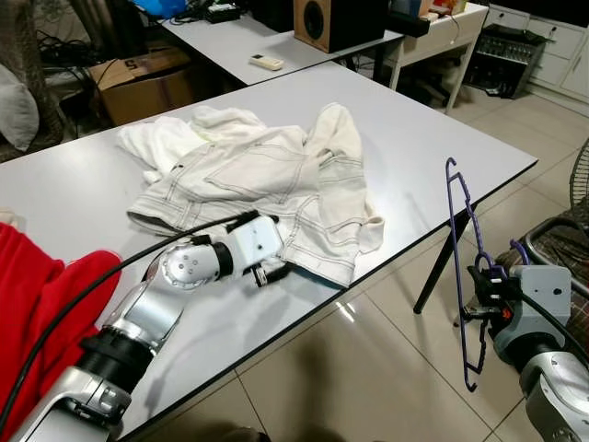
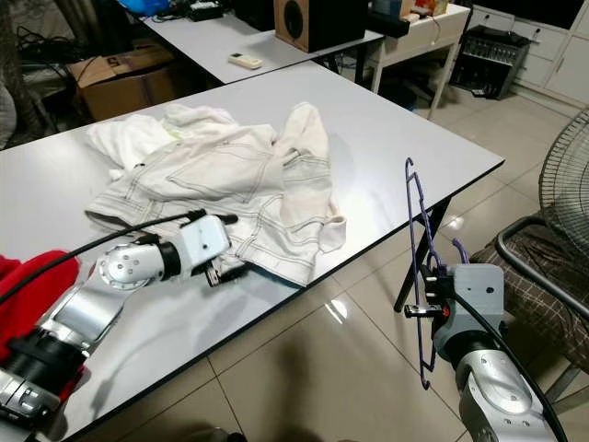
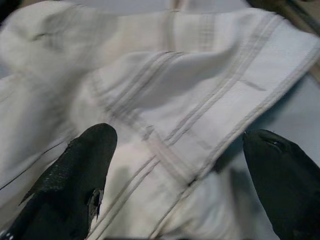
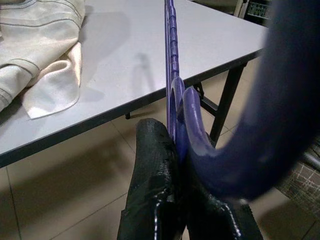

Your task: Hang hanger

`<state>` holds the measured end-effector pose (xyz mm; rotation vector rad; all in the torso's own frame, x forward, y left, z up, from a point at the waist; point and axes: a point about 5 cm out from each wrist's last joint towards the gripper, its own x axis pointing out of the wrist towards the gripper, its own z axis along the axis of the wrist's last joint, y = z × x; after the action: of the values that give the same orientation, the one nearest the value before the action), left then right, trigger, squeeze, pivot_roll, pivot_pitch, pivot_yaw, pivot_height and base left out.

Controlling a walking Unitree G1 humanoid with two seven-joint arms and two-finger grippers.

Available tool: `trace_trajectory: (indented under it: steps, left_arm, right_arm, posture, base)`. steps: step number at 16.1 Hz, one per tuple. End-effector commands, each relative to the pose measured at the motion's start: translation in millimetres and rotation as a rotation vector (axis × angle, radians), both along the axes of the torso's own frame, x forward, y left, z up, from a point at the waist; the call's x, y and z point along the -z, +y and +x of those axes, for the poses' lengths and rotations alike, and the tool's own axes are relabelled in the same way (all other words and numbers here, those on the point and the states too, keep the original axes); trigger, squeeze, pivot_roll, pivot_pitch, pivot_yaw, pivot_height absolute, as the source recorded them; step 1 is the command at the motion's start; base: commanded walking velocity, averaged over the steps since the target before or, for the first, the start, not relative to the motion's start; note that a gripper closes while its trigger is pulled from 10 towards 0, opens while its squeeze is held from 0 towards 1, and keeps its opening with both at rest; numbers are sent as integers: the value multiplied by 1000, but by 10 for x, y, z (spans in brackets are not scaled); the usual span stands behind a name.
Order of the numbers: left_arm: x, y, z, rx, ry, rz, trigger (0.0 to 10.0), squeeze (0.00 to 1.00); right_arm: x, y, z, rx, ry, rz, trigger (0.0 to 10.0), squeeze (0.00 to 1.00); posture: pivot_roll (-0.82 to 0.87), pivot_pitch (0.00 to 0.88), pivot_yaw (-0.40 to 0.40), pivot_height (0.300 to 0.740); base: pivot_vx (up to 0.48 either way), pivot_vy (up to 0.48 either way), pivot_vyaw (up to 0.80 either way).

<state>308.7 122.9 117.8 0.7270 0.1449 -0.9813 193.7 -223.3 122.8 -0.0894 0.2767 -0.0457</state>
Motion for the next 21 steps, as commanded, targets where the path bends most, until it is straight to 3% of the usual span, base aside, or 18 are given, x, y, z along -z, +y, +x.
trace_trajectory:
  steps: [1, 2, 3, 6, 7, 8, 11, 13, 17, 21]
  left_arm:
    - [6, -14, 1, 34, 7, 30, 6863, 0]
    - [11, -49, -9, 44, 17, 26, 7804, 0]
    - [19, -89, -4, 59, 11, 29, 7176, 0]
    - [25, -166, 6, 80, 0, 30, 6549, 0]
    - [10, -172, 25, 76, -11, 29, 4588, 0]
    - [-23, -182, 52, 69, -24, 19, 0, 0]
    - [-124, -202, 62, 87, -8, -29, 0, 0]
    - [-143, -182, 35, 123, 12, -10, 1608, 0]
    - [-158, -88, 59, 121, 20, 70, 2353, 0]
    - [-187, -57, 147, 74, -40, 94, 1843, 0]
  right_arm:
    - [-24, -9, 8, -6, -19, 1, 10000, 0]
    - [-27, -15, 11, -6, -20, -1, 10000, 0]
    - [-26, -21, 14, -4, -22, -1, 10000, 0]
    - [-27, -33, 18, 6, -28, -6, 10000, 0]
    - [-32, -25, 23, 7, -30, -4, 10000, 0]
    - [-36, -11, 23, 1, -31, -4, 10000, 0]
    - [-34, -20, 20, -1, -31, -5, 10000, 0]
    - [-33, -13, 30, -10, -30, -9, 10000, 0]
    - [-27, 1, 35, -23, -27, -12, 10000, 0]
    - [-30, -2, 37, -16, -31, -13, 10000, 0]
  posture:
    - [-81, 39, 62, 740]
    - [-80, 36, 63, 740]
    - [-80, 35, 65, 740]
    - [-88, 29, 66, 740]
    - [-88, 29, 65, 740]
    - [-92, 28, 66, 740]
    - [-87, 30, 58, 740]
    - [-86, 34, 54, 740]
    - [-81, 37, 51, 740]
    - [-82, 35, 59, 740]
  base:
    - [0, 0, 0]
    - [0, 0, 0]
    - [0, 0, 0]
    - [0, 0, 0]
    - [0, 0, 0]
    - [0, 0, 0]
    - [0, 0, 0]
    - [0, 0, 0]
    - [0, 0, 0]
    - [0, 0, 0]
